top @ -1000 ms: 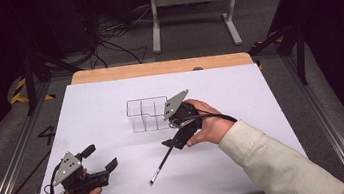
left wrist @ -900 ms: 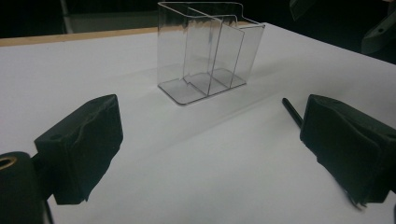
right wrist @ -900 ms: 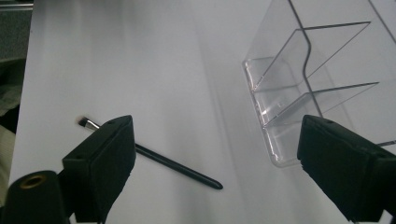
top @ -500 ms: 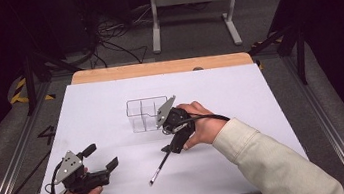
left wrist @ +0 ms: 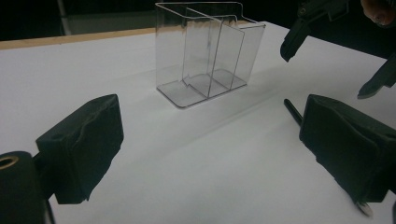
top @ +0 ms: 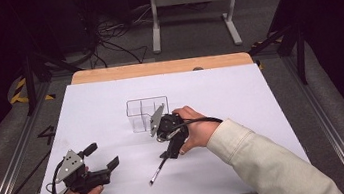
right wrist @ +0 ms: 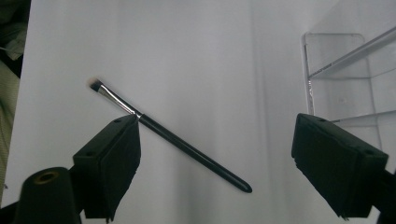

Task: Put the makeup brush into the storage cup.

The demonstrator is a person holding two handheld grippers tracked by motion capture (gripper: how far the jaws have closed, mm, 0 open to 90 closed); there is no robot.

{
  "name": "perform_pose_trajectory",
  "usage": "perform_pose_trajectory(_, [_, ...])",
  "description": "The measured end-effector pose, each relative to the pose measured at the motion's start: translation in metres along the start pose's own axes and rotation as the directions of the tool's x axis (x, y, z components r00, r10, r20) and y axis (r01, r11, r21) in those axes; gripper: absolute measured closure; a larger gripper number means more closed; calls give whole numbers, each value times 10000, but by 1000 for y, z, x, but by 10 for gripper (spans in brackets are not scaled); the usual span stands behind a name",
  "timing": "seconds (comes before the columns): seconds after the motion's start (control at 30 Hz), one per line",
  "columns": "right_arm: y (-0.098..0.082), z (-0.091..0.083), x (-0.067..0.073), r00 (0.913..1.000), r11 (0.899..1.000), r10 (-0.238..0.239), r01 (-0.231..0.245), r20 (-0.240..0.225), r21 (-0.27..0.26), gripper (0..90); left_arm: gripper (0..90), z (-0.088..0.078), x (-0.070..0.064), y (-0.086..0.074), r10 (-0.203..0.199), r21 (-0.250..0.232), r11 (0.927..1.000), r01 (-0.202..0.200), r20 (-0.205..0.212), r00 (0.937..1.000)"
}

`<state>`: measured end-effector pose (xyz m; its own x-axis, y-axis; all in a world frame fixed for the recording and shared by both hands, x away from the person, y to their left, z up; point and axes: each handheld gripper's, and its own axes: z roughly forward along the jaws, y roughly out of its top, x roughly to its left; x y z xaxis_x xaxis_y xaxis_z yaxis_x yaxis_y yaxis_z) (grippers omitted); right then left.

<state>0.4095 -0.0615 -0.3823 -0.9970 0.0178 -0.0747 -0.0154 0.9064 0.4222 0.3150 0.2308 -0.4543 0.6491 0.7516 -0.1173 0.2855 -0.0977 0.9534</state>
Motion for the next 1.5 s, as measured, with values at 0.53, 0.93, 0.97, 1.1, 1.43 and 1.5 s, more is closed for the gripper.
perform_pose_trajectory(0.53, [1,23,4,9971,9888,-631,683,-430,1324,166,71,-1,1,0,-14,15,10000,14,66,10000])
perform_pose_trajectory(0.93, [2,34,5,9935,9783,-899,1013,-703,1809,223,71,0,0,0,40,61,10000,-40,29,10000])
perform_pose_trajectory(0.97, [2,35,5,9943,9780,-817,932,-688,1865,224,71,0,0,0,40,67,10000,-40,26,10000])
perform_pose_trajectory(1.1, [3,39,5,9926,9766,-901,1040,-811,1883,246,71,1,0,0,111,125,9999,-111,16,9999])
perform_pose_trajectory(1.43, [8,42,7,9842,9665,-1527,1677,-900,1941,347,71,1,0,0,147,165,9998,-147,21,9999])
perform_pose_trajectory(1.5, [8,44,8,9825,9618,-1597,1768,-962,2090,365,71,1,0,0,144,163,9998,-144,25,9999])
